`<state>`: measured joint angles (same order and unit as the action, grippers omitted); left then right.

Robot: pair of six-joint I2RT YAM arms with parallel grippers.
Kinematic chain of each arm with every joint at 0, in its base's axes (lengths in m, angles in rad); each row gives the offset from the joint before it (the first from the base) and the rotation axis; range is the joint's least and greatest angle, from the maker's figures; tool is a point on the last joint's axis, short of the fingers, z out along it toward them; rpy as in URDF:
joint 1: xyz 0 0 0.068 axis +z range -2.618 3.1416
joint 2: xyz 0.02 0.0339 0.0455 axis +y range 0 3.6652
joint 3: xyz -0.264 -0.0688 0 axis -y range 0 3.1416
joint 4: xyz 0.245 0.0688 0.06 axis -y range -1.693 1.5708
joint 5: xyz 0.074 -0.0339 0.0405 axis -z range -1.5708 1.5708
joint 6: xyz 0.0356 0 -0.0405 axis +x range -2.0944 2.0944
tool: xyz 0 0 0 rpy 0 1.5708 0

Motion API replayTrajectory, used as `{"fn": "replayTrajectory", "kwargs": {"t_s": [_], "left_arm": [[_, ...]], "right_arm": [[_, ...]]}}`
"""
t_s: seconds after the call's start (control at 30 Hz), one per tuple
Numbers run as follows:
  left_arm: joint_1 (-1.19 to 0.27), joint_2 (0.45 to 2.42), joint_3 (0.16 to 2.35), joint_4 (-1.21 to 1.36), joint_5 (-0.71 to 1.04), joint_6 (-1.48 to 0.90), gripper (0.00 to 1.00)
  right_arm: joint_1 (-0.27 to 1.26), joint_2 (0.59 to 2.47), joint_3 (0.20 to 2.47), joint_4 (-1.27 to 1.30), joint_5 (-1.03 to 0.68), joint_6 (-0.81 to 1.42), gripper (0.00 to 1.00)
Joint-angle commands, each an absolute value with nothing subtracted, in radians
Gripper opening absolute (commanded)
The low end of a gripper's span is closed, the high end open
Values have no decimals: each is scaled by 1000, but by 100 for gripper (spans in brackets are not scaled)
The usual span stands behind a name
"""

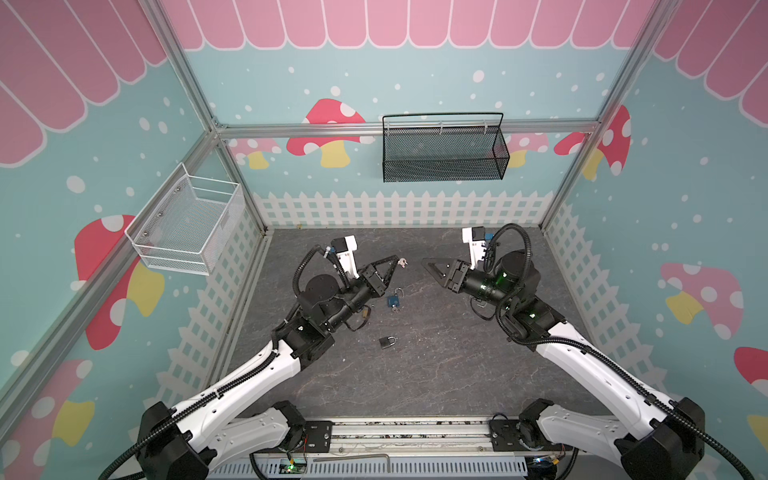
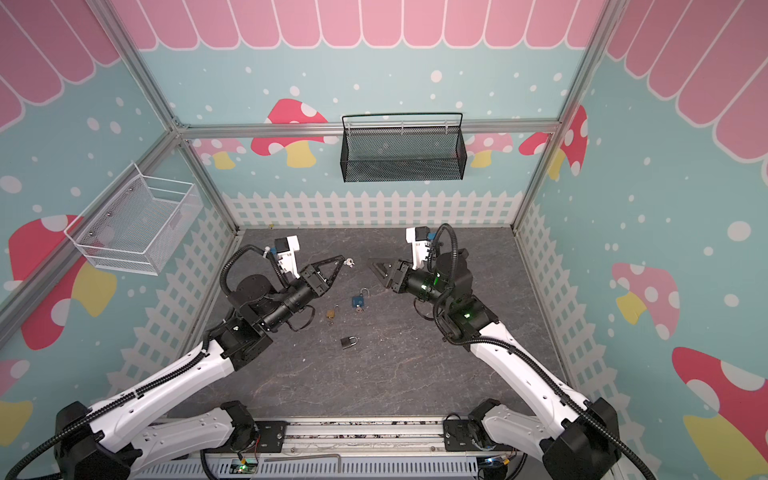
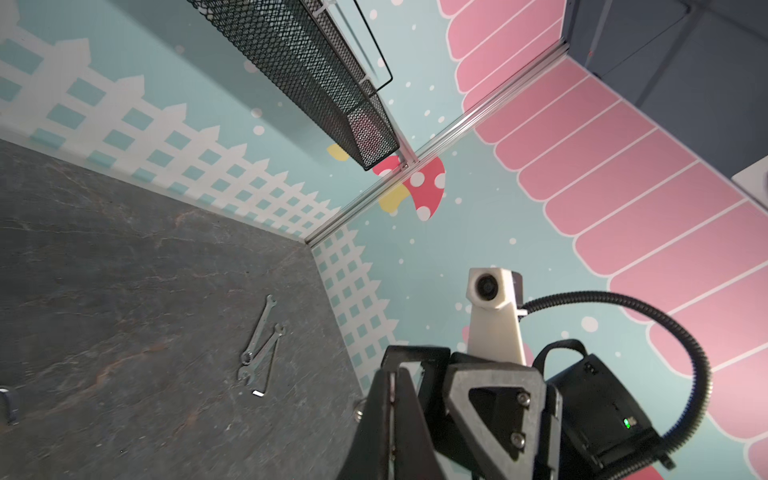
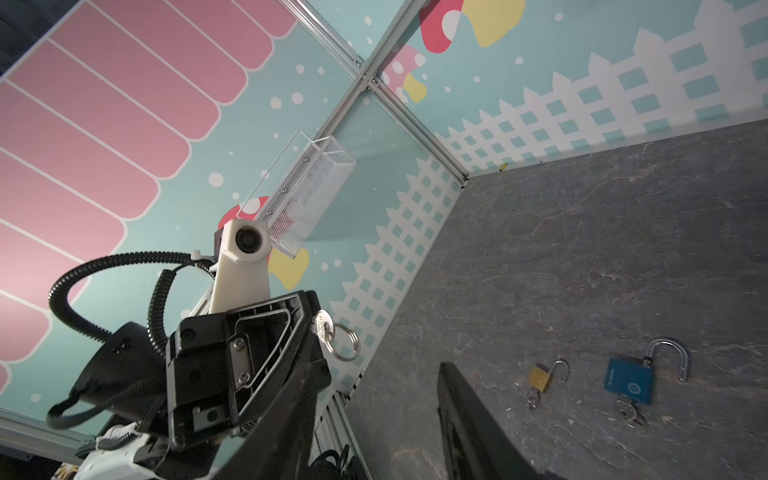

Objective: Unlock with the key

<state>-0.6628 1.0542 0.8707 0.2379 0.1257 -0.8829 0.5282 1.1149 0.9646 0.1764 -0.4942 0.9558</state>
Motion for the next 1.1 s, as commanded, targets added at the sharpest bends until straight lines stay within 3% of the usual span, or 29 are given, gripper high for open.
{"fn": "replayTrajectory", "kwargs": {"t_s": [0.0, 0.2, 0.37, 0.7, 1.07], "left_arm": [[-626, 1056, 937, 8, 320, -772, 0], [-610, 1099, 1024, -127, 470, -655, 0], [-602, 1148, 1078, -171, 560, -615, 0], [-604, 1211, 1135, -177, 669, -578, 0], [-606, 1257, 1167, -177, 723, -561, 0]], "right_arm": [[476, 1111, 983, 94, -673, 857, 54], [423, 1106, 935, 25, -840, 721, 55], [416, 1104, 874, 110, -971, 695, 54], [417, 1157, 835, 330, -1053, 795, 52], [420, 1199, 845, 412, -1120, 834, 39]]}}
